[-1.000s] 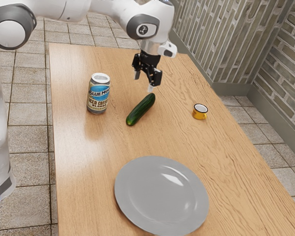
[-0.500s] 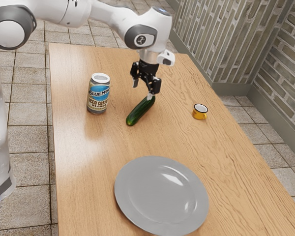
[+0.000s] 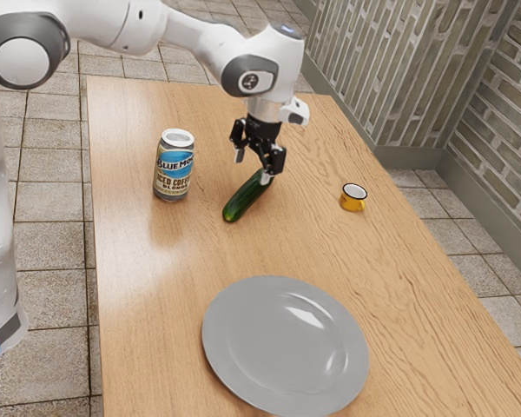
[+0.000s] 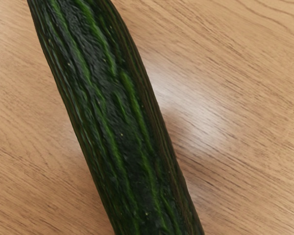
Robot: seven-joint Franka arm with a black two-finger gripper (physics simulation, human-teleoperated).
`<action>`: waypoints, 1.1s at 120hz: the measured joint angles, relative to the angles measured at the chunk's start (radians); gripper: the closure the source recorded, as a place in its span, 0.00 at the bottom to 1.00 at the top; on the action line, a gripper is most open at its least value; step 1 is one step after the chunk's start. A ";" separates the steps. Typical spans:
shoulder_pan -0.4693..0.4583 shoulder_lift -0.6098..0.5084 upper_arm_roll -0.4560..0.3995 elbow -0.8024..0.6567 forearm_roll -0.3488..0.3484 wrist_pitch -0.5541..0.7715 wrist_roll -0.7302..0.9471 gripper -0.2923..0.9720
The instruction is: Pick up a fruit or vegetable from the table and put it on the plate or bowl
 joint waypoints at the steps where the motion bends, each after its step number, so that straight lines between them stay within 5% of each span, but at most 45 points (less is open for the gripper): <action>1: -0.001 0.001 0.000 0.000 0.000 0.000 -0.001 0.23; 132: 0.003 0.068 0.006 -0.010 -0.002 0.026 -0.031 0.23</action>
